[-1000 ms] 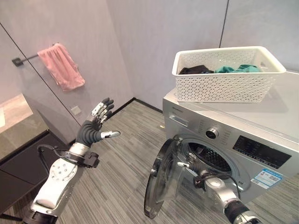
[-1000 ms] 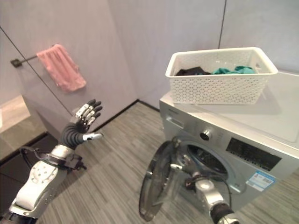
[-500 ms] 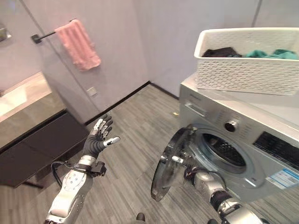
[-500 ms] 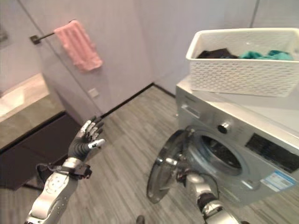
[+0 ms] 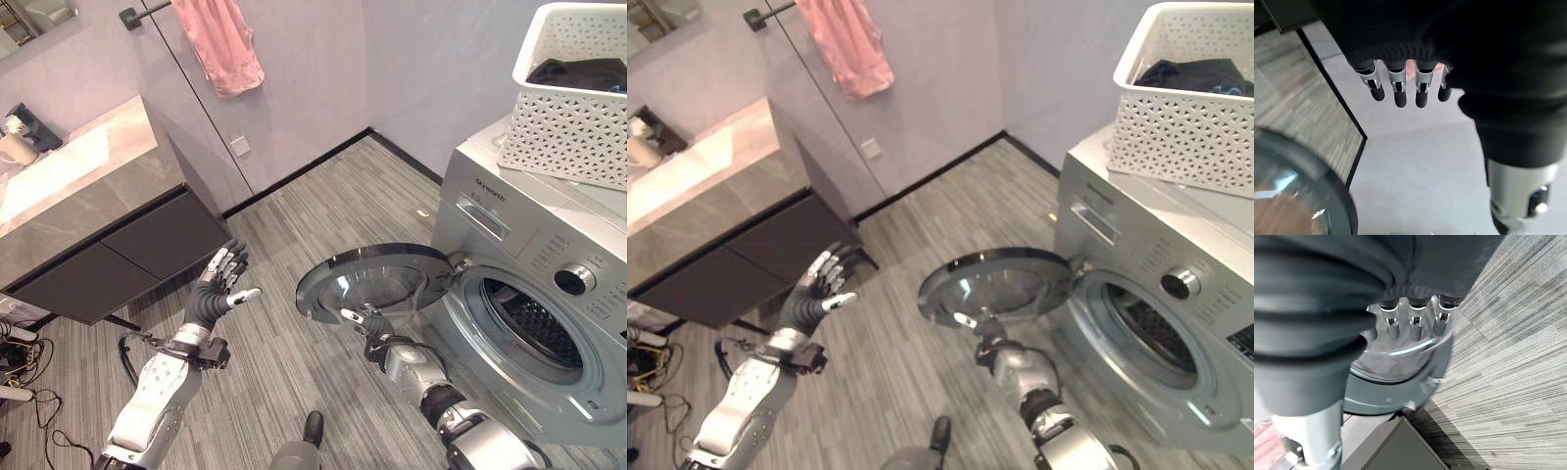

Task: Grab the laundry basket,head to the washer,open it,put in the laundry and shut it.

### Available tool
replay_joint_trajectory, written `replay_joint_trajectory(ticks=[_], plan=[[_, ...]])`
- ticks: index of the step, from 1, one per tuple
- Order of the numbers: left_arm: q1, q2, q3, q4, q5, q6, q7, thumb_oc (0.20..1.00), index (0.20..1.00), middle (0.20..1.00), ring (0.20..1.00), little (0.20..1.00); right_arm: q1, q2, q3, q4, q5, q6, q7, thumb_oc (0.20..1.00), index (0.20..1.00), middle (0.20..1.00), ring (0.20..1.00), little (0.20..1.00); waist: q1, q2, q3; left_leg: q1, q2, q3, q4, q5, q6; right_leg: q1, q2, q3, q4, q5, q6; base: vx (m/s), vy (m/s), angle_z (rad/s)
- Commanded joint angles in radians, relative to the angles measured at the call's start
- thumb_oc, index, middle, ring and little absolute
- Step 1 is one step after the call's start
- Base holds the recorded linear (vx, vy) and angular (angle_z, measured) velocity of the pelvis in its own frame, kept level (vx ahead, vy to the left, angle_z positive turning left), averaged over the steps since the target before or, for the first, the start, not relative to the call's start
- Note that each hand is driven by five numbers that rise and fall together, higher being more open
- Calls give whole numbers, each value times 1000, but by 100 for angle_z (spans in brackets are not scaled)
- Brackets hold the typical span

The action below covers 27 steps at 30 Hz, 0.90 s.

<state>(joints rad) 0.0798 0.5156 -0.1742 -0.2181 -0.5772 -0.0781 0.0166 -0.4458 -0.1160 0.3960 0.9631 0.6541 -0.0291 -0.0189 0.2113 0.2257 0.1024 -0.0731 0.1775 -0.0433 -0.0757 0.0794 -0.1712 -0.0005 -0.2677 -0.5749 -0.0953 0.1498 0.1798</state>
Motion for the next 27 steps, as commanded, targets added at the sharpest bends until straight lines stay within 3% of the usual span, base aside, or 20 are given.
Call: replay_joint_trajectory(ticks=[1,2,4,7,8,9,10,11,12,13,15,17,19,20,24,25,26,27], plan=[[-39,115,-48,-78,-65,-41,-56,1000,1000,1000,1000,1000,-76,33,17,6,-41,-47,24,1000,1000,1000,1000,1000,-16,-83,50,24,-69,95,43,-97,76,4,-13,147,8,-92,-44,-29,46,-9],[-30,135,-57,-75,-71,-39,-82,1000,1000,1000,1000,1000,-38,20,34,-13,-70,-47,31,1000,1000,1000,1000,1000,-32,-90,51,36,-68,105,41,-103,76,5,-10,162,8,-91,-43,81,36,-27],[-12,257,-121,-42,-61,-30,-212,1000,1000,1000,1000,1000,120,-48,67,-93,-161,-38,85,1000,1000,1000,1000,1000,-98,-116,47,89,-56,150,24,-115,74,3,1,207,10,-90,-35,113,39,-50],[-45,410,-278,10,-166,19,-392,1000,1000,1000,1000,1000,291,-124,69,-127,-226,-34,163,1000,1000,1000,1000,1000,-177,-138,33,139,-46,197,-5,-119,69,-3,13,247,14,-85,-25,98,15,-65],[-77,430,-349,52,-166,33,-431,1000,1000,1000,1000,1000,333,-142,62,-97,-261,-37,175,1000,1000,1000,1000,1000,-197,-142,26,152,-44,211,-11,-122,68,-4,16,258,13,-84,-22,75,4,-63],[-82,429,-354,56,-166,32,-431,1000,1000,1000,1000,1000,334,-143,59,-97,-261,-37,175,1000,1000,1000,1000,1000,-193,-141,25,153,-43,212,-12,-123,68,-5,16,260,13,-84,-22,85,-6,-68],[-182,411,-525,167,-194,72,-503,1000,1000,1000,1000,1000,387,-174,43,-19,-337,-39,181,1000,1000,1000,1000,1000,-235,-151,17,167,-40,233,-12,-133,67,-10,22,282,15,-83,-16,68,-9,-62],[-227,353,-603,247,-246,104,-528,1000,1000,1000,1000,1000,403,-181,33,31,-349,-36,176,1000,1000,1000,1000,1000,-268,-158,14,171,-40,245,-12,-136,66,-19,25,297,18,-81,-13,81,-11,-59],[-274,294,-655,313,-269,119,-548,1000,1000,1000,1000,1000,414,-194,21,55,-366,-38,173,1000,1000,1000,1000,1000,-285,-161,13,174,-40,256,-12,-141,66,-31,29,317,21,-79,-12,34,-7,-50],[-319,179,-707,421,-316,136,-551,1000,1000,1000,1000,1000,426,-225,-16,107,-396,-40,148,1000,1000,1000,1000,1000,-329,-169,9,172,-39,273,-12,-145,67,-60,38,350,26,-75,-9,13,1,-76],[-360,99,-727,515,-293,111,-549,1000,1000,1000,1000,1000,449,-257,-63,105,-407,-43,127,1000,1000,1000,1000,1000,-370,-173,6,169,-36,296,-12,-150,67,-93,45,386,34,-72,-8,0,12,-60],[-372,73,-725,565,-261,101,-543,1000,1000,1000,1000,1000,456,-271,-80,99,-409,-45,122,1000,1000,1000,1000,1000,-384,-173,3,169,-36,308,-12,-153,67,-110,50,403,38,-70,-8,1,10,-42],[-410,-9,-702,768,-77,60,-500,1000,1000,1000,1000,1000,474,-290,-111,81,-402,-37,121,1000,1000,1000,1000,1000,-423,-174,0,173,-29,348,-12,-157,67,-149,66,453,46,-67,-9,43,14,-50],[-417,-28,-691,829,-5,45,-475,1000,1000,1000,1000,1000,484,-290,-117,75,-401,-36,120,1000,1000,1000,1000,1000,-430,-170,-2,185,-24,347,-12,-177,65,-145,73,466,45,-81,0,84,16,-43],[-430,-159,-550,1152,281,-1,-314,1000,1000,1000,1000,1000,514,-284,-121,26,-381,-26,112,1000,1000,1000,1000,1000,-444,-175,0,191,-15,379,-12,-172,61,-172,90,492,50,-81,-7,25,-28,-38],[-431,-164,-548,1156,284,-4,-313,1000,1000,1000,1000,1000,514,-285,-121,26,-380,-26,112,1000,1000,1000,1000,1000,-444,-173,0,191,-15,379,-12,-172,61,-172,90,493,50,-81,-7,-19,-59,-12],[-458,-226,-434,1332,361,1,-217,1000,1000,1000,1000,1000,515,-276,-123,-9,-354,-24,108,1000,1000,1000,1000,1000,-450,-180,5,184,-11,390,-12,-162,57,-189,100,506,51,-77,-12,-32,-75,-10],[-476,-241,-361,1419,409,6,-183,1000,1000,1000,1000,1000,518,-286,-120,-73,-347,-25,112,1000,1000,1000,1000,1000,-456,-186,8,180,-6,402,-12,-158,55,-204,113,522,47,-72,-15,-32,-75,-18]])
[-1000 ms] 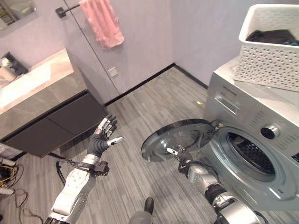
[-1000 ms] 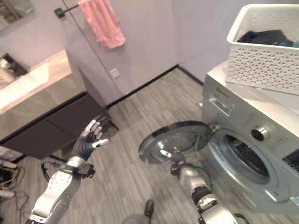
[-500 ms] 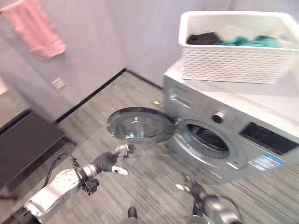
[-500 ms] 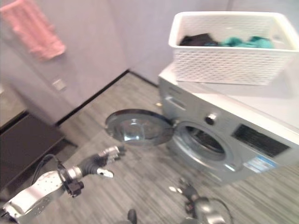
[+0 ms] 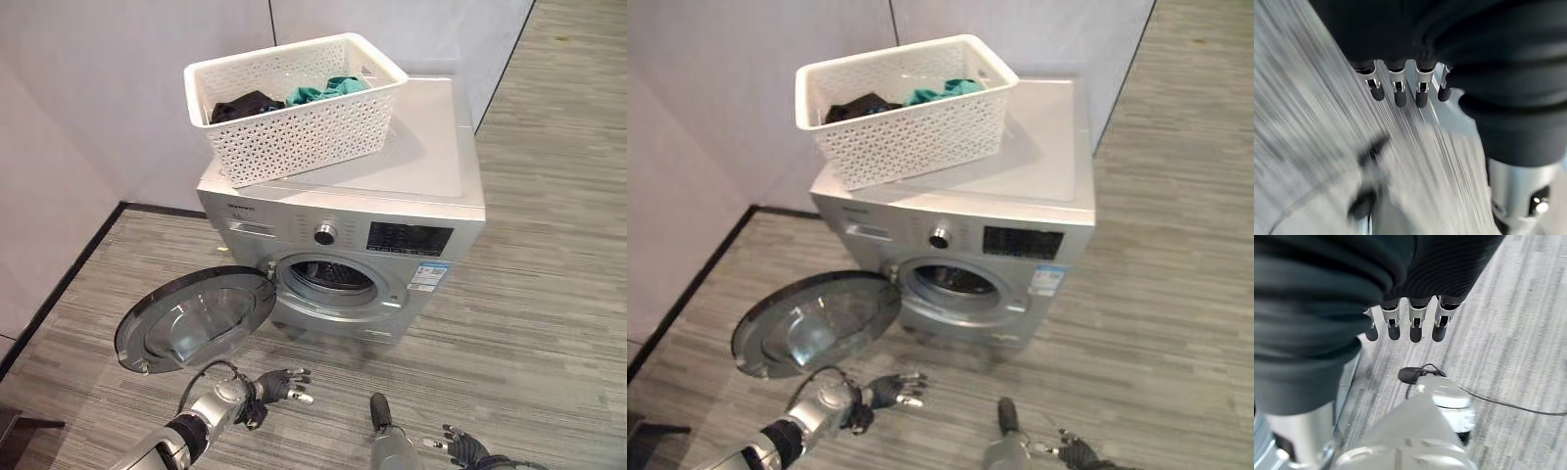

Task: Grab the laundry basket,head to the washer,open it,put in the laundry and shut it.

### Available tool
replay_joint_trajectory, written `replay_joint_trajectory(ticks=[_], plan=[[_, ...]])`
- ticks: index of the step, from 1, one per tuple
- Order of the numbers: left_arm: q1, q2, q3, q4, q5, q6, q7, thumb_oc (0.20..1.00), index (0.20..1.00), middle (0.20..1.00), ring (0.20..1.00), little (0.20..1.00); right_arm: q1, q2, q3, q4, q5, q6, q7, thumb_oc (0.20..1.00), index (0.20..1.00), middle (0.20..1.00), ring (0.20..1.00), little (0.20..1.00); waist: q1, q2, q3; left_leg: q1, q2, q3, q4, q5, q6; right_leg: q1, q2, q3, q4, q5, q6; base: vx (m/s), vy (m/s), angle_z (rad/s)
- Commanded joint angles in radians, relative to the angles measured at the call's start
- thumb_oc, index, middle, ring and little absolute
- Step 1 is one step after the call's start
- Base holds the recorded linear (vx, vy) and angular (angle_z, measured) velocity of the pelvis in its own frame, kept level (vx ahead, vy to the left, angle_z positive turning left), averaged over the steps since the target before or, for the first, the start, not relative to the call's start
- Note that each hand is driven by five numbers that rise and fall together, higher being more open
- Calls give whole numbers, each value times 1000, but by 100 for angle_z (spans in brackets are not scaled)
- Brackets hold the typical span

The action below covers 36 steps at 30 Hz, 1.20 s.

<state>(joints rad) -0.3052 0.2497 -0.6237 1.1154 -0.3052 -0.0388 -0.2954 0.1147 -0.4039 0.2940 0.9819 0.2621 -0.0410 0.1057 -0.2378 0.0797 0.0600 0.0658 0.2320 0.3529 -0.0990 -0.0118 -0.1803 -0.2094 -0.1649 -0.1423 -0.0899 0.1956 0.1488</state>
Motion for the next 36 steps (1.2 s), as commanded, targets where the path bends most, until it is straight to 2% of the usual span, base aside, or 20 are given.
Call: replay_joint_trajectory(ticks=[1,4,7,8,10,14,18,19,20,21,23,25,26,27,29,30,32,33,34,36], plan=[[-91,24,90,87,138,-34,129,1000,1000,1000,1000,1000,-43,2,-18,-93,45,-13,-13,1000,1000,1000,1000,1000,-7,-39,50,41,-60,6,12,-67,64,5,10,90,42,-118,16,-3,-56,-37],[-119,51,198,247,298,10,234,1000,1000,1000,1000,1000,-35,-16,-18,-217,52,-19,6,1000,1000,1000,1000,1000,-16,-54,46,31,-52,24,12,-61,61,-21,27,118,34,-108,13,-1,-52,-32],[-155,133,280,328,416,45,313,1000,1000,1000,1000,1000,-11,-50,-44,-358,53,-32,11,1000,1000,1000,1000,1000,-33,-68,44,-1,-43,30,12,-52,53,-56,39,130,32,-98,10,-26,-52,-24],[-155,133,280,328,417,45,313,1000,1000,1000,1000,1000,-10,-50,-44,-359,53,-31,11,1000,1000,1000,1000,1000,-34,-68,43,-2,-43,30,12,-52,53,-57,39,130,32,-98,10,-42,-63,-28],[-205,208,366,303,410,34,405,1000,1000,1000,1000,1000,40,-68,-92,-459,88,-64,-5,1000,1000,1000,1000,1000,-29,-69,51,-65,-29,3,12,-30,39,-93,35,105,34,-97,5,-70,-99,-15],[-201,230,410,272,385,23,453,1000,1000,1000,1000,1000,51,-84,-112,-482,90,-77,-22,1000,1000,1000,1000,1000,-21,-68,53,-79,-4,0,12,-22,28,-107,43,94,49,-115,-1,11,-82,26],[-128,255,533,256,287,17,498,1000,1000,1000,1000,1000,56,-103,-151,-531,109,-85,-45,1000,1000,1000,1000,1000,-12,-76,53,-8,48,48,12,18,5,-82,103,123,91,-169,-20,154,-141,-12],[-70,260,583,241,251,15,503,1000,1000,1000,1000,1000,54,-104,-185,-548,122,-94,-65,1000,1000,1000,1000,1000,6,-96,57,9,82,45,95,82,1,-44,158,149,107,-197,-44,216,-209,-38],[-69,260,584,239,251,15,503,1000,1000,1000,1000,1000,55,-104,-185,-549,122,-94,-65,1000,1000,1000,1000,1000,7,-96,58,9,85,45,99,80,-2,-43,160,149,107,-198,-46,169,-278,-86],[-47,271,601,225,241,15,503,1000,1000,1000,1000,1000,58,-105,-211,-566,134,-101,-78,1000,1000,1000,1000,1000,22,-113,68,-12,105,14,198,114,-3,-19,187,162,114,-202,-67,75,-202,-108],[-25,267,608,205,210,15,507,1000,1000,1000,1000,1000,56,-109,-290,-574,139,-117,-134,1000,1000,1000,1000,1000,47,-133,86,-48,115,-61,323,123,29,24,200,161,124,-226,-97,100,-206,-75],[-22,243,592,182,206,16,513,1000,1000,1000,1000,1000,66,-113,-380,-602,139,-122,-190,1000,1000,1000,1000,1000,42,-138,101,-100,84,-93,322,71,58,65,159,143,127,-250,-97,106,57,4],[-21,230,581,169,208,15,517,1000,1000,1000,1000,1000,67,-113,-427,-613,150,-131,-214,1000,1000,1000,1000,1000,38,-140,99,-123,52,-96,283,20,67,86,134,135,123,-259,-90,214,304,102],[-14,189,563,122,207,7,526,1000,1000,1000,1000,1000,61,-128,-527,-656,123,-146,-284,1000,1000,1000,1000,1000,39,-137,102,-189,3,-97,221,-2,68,138,89,117,113,-277,-77,171,247,123],[-10,174,559,90,202,-2,535,1000,1000,1000,1000,1000,44,-139,-565,-668,90,-156,-330,1000,1000,1000,1000,1000,49,-130,105,-225,-19,-101,199,17,65,158,80,112,108,-283,-74,80,201,92],[-9,161,555,59,193,-13,546,1000,1000,1000,1000,1000,23,-144,-594,-679,59,-166,-379,1000,1000,1000,1000,1000,62,-127,114,-266,-33,-108,191,54,71,162,74,110,106,-273,-74,73,253,30],[13,151,558,11,189,-15,545,1000,1000,1000,1000,1000,-4,-150,-627,-728,25,-168,-421,1000,1000,1000,1000,1000,67,-111,108,-237,-43,-110,146,39,71,165,72,119,108,-275,-60,192,298,-20],[87,134,572,-75,187,-29,541,1000,1000,1000,1000,1000,-30,-159,-712,-847,-70,-162,-509,1000,1000,1000,1000,1000,84,-87,77,-227,-81,-151,180,-15,97,205,27,116,120,-284,-33,278,309,-54],[87,134,572,-76,187,-29,541,1000,1000,1000,1000,1000,-29,-157,-713,-850,-71,-161,-509,1000,1000,1000,1000,1000,85,-88,77,-230,-82,-151,181,-13,98,202,27,117,120,-281,-33,377,425,-63],[110,135,580,-118,191,-27,537,1000,1000,1000,1000,1000,-53,-180,-744,-933,-142,-140,-545,1000,1000,1000,1000,1000,92,-78,65,-195,-110,-137,196,-39,128,205,3,117,207,-292,-24,248,314,-28]])
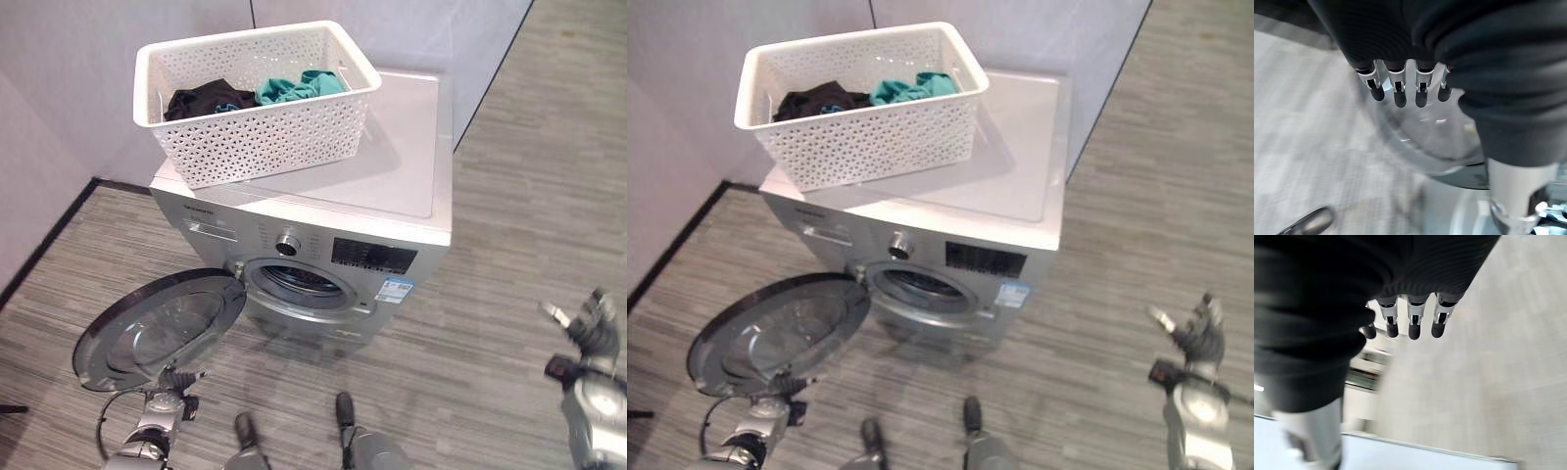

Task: Grab the laundry basket,head to the washer,open it,put in the laundry and shut it.

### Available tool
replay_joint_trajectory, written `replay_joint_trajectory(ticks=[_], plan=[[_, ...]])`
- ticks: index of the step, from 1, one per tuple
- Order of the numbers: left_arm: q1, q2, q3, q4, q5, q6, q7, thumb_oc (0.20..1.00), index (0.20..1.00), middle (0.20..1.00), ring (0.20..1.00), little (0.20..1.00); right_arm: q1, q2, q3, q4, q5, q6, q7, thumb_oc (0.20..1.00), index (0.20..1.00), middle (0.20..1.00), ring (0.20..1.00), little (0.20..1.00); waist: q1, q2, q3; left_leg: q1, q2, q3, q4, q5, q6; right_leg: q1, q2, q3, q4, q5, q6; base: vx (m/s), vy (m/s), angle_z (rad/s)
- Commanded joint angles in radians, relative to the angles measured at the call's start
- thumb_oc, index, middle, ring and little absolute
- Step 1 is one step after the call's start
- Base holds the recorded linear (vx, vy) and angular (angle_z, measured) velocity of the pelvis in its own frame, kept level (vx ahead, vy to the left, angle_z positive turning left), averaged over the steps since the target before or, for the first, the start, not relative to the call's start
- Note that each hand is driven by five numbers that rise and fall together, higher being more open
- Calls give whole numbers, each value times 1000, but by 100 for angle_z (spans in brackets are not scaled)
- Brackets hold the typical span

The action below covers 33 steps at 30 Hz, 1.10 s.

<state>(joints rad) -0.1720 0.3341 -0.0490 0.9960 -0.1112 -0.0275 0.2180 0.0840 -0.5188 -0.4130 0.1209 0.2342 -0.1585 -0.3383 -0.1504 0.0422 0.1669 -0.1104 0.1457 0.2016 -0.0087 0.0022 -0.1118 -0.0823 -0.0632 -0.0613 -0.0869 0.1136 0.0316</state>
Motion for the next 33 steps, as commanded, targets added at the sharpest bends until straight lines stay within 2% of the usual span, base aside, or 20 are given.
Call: replay_joint_trajectory(ticks=[1,2,5,8,9,12,14,16,17,18,19,20,21,24,26,28,29,30,31,33], plan=[[10,65,34,-36,-6,-35,21,1000,1000,1000,1000,1000,-33,-85,-69,-156,-168,-13,-101,1000,1000,1000,1000,1000,10,-33,-45,25,-57,14,97,-80,94,65,-108,37,326,-208,99,217,295,-26],[11,66,35,-38,-6,-33,21,1000,1000,1000,1000,1000,-32,-83,-69,-160,-169,-10,-100,1000,1000,1000,1000,1000,11,-33,-45,24,-57,16,95,-75,95,60,-108,39,331,-207,99,203,271,-22],[34,89,66,-46,-10,-26,23,1000,1000,1000,1000,1000,-74,-132,-97,-252,-226,0,-106,1000,1000,1000,1000,1000,10,-30,-40,76,-95,8,83,-105,133,11,-109,57,483,-177,104,159,199,-5],[43,98,78,-56,-5,-24,21,1000,1000,1000,1000,1000,-105,-166,-101,-289,-238,8,-99,1000,1000,1000,1000,1000,12,-27,-45,104,-111,-3,63,-114,143,-13,-102,58,458,-170,99,119,81,0],[52,106,78,-66,9,-29,12,1000,1000,1000,1000,1000,-125,-226,-118,-312,-257,11,-90,1000,1000,1000,1000,1000,14,-22,-58,121,-117,-20,39,-119,144,-23,-95,64,385,-172,100,135,5,19],[45,105,63,-73,19,-32,3,1000,1000,1000,1000,1000,-147,-271,-122,-319,-250,9,-78,1000,1000,1000,1000,1000,10,-21,-68,131,-118,-47,22,-126,143,-40,-88,87,262,-151,112,126,-30,16],[27,110,43,-73,15,-33,-3,1000,1000,1000,1000,1000,-193,-387,-107,-295,-214,21,-45,1000,1000,1000,1000,1000,11,-44,-68,172,-123,-87,25,-163,139,-85,-94,127,117,-92,137,161,-73,38],[22,107,34,-73,16,-33,-6,1000,1000,1000,1000,1000,-218,-434,-86,-272,-195,19,-16,1000,1000,1000,1000,1000,8,-53,-65,175,-128,-100,35,-169,140,-92,-90,154,93,-71,142,74,-69,33],[16,113,17,-65,18,-36,-15,1000,1000,1000,1000,1000,-236,-493,-64,-246,-173,23,13,1000,1000,1000,1000,1000,9,-69,-64,181,-130,-119,38,-172,137,-93,-81,188,95,-67,146,93,-113,69],[9,114,-8,-64,16,-38,-34,1000,1000,1000,1000,1000,-262,-599,-24,-186,-138,35,73,1000,1000,1000,1000,1000,19,-99,-72,193,-141,-138,37,-177,132,-68,-83,224,97,-64,143,62,-80,85],[10,113,-7,-65,16,-38,-34,1000,1000,1000,1000,1000,-268,-604,-18,-180,-135,33,75,1000,1000,1000,1000,1000,17,-98,-71,195,-142,-139,36,-176,132,-67,-84,224,98,-66,143,98,-164,111],[4,105,-38,-47,2,-41,-50,1000,1000,1000,1000,1000,-319,-704,34,-141,-108,39,119,1000,1000,1000,1000,1000,35,-123,-88,208,-125,-158,27,-169,119,-63,-72,225,132,-70,138,63,-123,68],[4,103,-35,-46,1,-42,-50,1000,1000,1000,1000,1000,-334,-710,48,-131,-105,36,119,1000,1000,1000,1000,1000,32,-119,-88,209,-124,-158,25,-168,118,-64,-71,224,135,-72,137,101,-196,54],[11,84,-78,-12,-39,-47,-83,1000,1000,1000,1000,1000,-494,-849,207,-61,-48,36,203,1000,1000,1000,1000,1000,53,-137,-118,225,-83,-186,1,-151,93,-43,-53,182,151,-87,122,102,-164,24],[17,68,-98,19,-49,-50,-96,1000,1000,1000,1000,1000,-718,-894,431,9,-18,31,241,1000,1000,1000,1000,1000,50,-136,-137,236,-59,-199,-21,-135,78,-19,-43,149,137,-95,112,103,-140,49],[20,62,-118,42,-62,-54,-107,1000,1000,1000,1000,1000,-888,-912,610,39,-4,27,283,1000,1000,1000,1000,1000,59,-143,-149,240,-41,-204,-33,-121,65,-5,-31,131,127,-105,103,78,-125,27],[21,50,-128,61,-76,-56,-115,1000,1000,1000,1000,1000,-1100,-893,820,85,-3,26,299,1000,1000,1000,1000,1000,65,-146,-153,240,-24,-208,-41,-110,54,3,-24,116,123,-114,96,43,-88,8],[22,44,-122,61,-77,-56,-115,1000,1000,1000,1000,1000,-1139,-890,858,94,-1,25,298,1000,1000,1000,1000,1000,59,-140,-154,241,-24,-208,-42,-109,54,3,-24,115,123,-114,96,49,-89,1],[25,30,-132,71,-89,-59,-124,1000,1000,1000,1000,1000,-1250,-864,977,99,30,23,337,1000,1000,1000,1000,1000,62,-138,-157,239,-14,-210,-49,-100,45,9,-18,105,121,-125,91,25,-34,6],[27,22,-138,78,-94,-60,-132,1000,1000,1000,1000,1000,-1324,-843,1056,125,50,23,354,1000,1000,1000,1000,1000,63,-134,-157,239,-9,-213,-54,-95,42,11,-14,99,122,-131,87,29,-33,5]])
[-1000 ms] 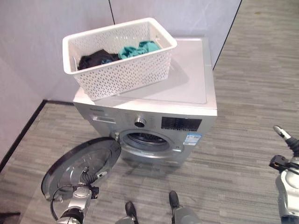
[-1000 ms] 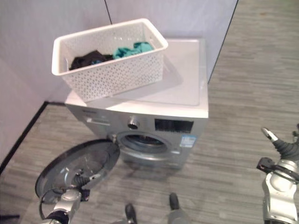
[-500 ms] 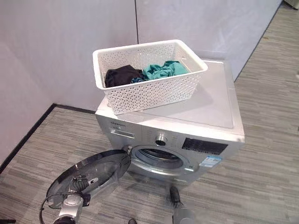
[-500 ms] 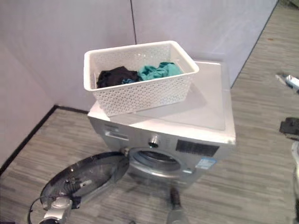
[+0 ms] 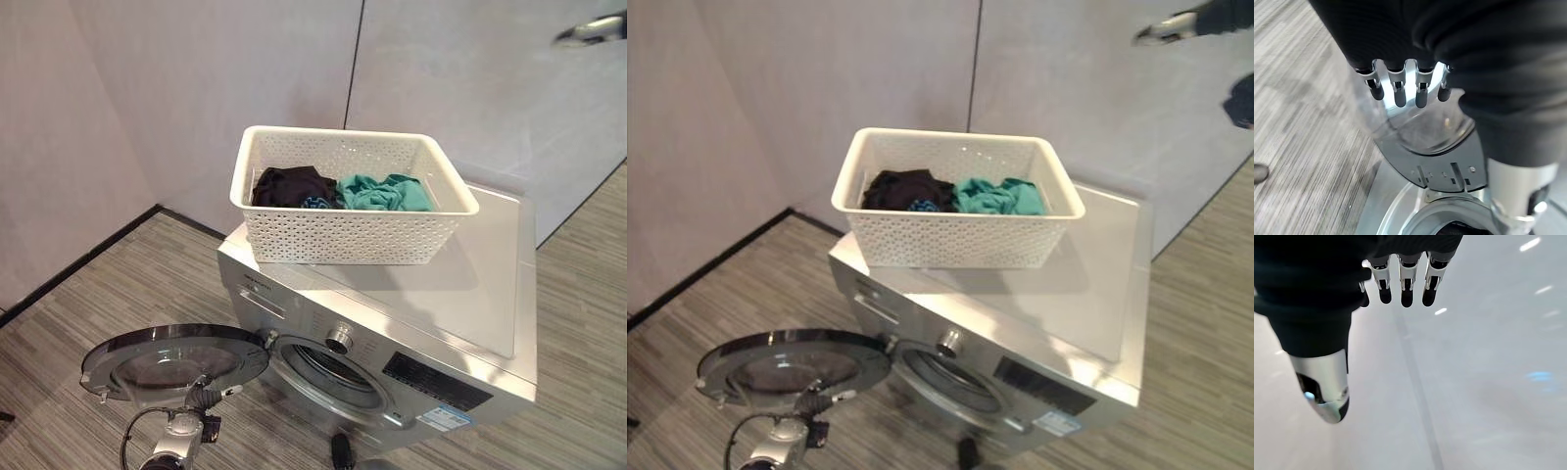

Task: Grab the laundry basket,head to the washer,open it,put in the laundry and shut it.

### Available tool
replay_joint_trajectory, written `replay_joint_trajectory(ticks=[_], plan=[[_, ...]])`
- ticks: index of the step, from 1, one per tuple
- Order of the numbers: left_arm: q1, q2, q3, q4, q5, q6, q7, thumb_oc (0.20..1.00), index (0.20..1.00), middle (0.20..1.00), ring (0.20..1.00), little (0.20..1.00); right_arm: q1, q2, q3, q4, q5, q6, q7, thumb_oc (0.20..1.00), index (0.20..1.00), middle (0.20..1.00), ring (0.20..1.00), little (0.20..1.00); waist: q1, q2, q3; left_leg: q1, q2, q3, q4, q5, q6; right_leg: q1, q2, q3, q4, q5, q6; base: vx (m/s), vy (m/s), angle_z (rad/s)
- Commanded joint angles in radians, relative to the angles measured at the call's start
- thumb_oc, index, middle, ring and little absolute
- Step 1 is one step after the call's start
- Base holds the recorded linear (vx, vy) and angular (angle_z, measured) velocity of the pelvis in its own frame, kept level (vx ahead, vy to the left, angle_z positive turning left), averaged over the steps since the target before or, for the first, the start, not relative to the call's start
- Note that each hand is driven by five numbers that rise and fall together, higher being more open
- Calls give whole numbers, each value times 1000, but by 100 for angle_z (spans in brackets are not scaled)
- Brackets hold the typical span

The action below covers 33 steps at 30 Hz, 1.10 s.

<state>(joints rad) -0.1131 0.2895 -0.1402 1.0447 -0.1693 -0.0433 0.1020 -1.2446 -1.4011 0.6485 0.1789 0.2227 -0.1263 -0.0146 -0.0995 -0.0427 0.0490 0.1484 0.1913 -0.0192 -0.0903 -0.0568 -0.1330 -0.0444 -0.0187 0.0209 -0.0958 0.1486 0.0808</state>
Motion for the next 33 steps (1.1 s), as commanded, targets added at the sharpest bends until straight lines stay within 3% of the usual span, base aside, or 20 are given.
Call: replay_joint_trajectory(ticks=[1,6,20,33], plan=[[-29,63,-54,29,-39,-45,-22,1000,1000,1000,1000,1000,-47,52,52,90,73,-8,48,1000,1000,1000,1000,1000,16,-49,-40,-21,-50,7,26,-32,59,-24,-56,14,130,-171,35,27,-25,6],[-19,54,-69,18,-84,-46,-40,1000,1000,1000,1000,1000,-130,138,191,192,142,24,110,1000,1000,1000,1000,1000,30,-50,-39,-26,-36,-1,16,-18,47,-14,-51,-5,125,-180,27,30,-11,9],[53,99,-37,3,-129,-57,-79,1000,1000,1000,1000,1000,-230,238,454,346,171,101,317,1000,1000,1000,1000,1000,66,-43,-2,-76,-23,-15,3,10,26,-39,-58,-44,108,-177,20,0,0,6],[47,103,-55,-26,-159,-68,-81,1000,1000,1000,1000,1000,-197,321,469,322,161,114,340,1000,1000,1000,1000,1000,96,-41,74,-168,-14,-51,3,44,19,-116,-50,-68,131,-181,7,-38,-6,10]])
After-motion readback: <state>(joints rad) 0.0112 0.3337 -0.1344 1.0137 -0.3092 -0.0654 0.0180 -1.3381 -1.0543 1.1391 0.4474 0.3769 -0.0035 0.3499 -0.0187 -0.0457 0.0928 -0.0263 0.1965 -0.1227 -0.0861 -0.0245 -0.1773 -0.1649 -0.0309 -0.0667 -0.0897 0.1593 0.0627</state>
